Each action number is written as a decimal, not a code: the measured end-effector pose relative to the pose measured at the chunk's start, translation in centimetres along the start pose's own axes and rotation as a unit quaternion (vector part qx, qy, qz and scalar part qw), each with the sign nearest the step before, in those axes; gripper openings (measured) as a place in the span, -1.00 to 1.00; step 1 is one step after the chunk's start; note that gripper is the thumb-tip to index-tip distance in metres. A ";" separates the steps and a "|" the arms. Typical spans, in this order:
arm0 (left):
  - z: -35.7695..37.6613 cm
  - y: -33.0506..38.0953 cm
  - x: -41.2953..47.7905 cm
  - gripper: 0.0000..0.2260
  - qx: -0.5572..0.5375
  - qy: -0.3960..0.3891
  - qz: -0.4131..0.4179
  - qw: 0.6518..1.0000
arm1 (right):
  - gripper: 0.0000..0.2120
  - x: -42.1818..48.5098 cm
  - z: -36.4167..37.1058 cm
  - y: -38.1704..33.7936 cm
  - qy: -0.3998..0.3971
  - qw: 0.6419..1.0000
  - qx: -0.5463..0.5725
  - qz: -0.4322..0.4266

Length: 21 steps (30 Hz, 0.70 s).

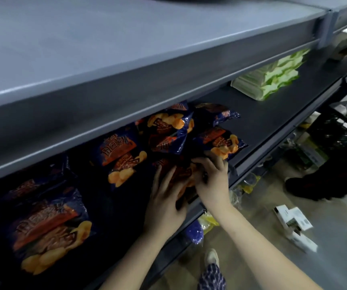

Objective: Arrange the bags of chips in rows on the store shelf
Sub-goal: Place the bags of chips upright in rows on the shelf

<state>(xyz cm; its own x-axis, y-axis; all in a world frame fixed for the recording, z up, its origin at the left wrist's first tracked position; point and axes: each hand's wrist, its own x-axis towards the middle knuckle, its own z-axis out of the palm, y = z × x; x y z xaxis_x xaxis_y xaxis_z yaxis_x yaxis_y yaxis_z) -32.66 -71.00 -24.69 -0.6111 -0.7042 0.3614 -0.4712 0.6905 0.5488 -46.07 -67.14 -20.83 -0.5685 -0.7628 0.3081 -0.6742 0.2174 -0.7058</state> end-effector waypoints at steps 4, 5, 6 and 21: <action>-2.5 -0.3 -1.0 -0.51 0.015 -0.034 0.031 0.999 | -0.64 2.1 0.7 -1.5 -0.099 0.988 0.019 -0.121; -3.0 -0.4 -1.3 -0.52 0.016 -0.040 0.029 0.999 | -0.63 2.5 1.1 -1.8 -0.120 0.983 0.017 -0.140; -3.3 -0.5 -1.7 -0.54 0.019 -0.047 0.023 0.998 | -0.61 2.8 1.4 -2.0 -0.135 0.979 0.012 -0.152; -7.9 -0.2 -5.9 -0.60 0.101 0.068 -0.004 0.993 | -0.72 5.1 5.6 -5.5 -0.301 0.927 0.148 -0.168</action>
<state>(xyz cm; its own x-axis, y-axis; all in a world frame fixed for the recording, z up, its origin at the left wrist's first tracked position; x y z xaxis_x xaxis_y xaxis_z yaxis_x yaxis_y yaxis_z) -23.97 -68.27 -21.00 -0.5207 -0.7167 0.4639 -0.6027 0.6934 0.3949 -42.65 -75.60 -18.93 0.0763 -0.9780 0.1939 -0.5565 -0.2032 -0.8056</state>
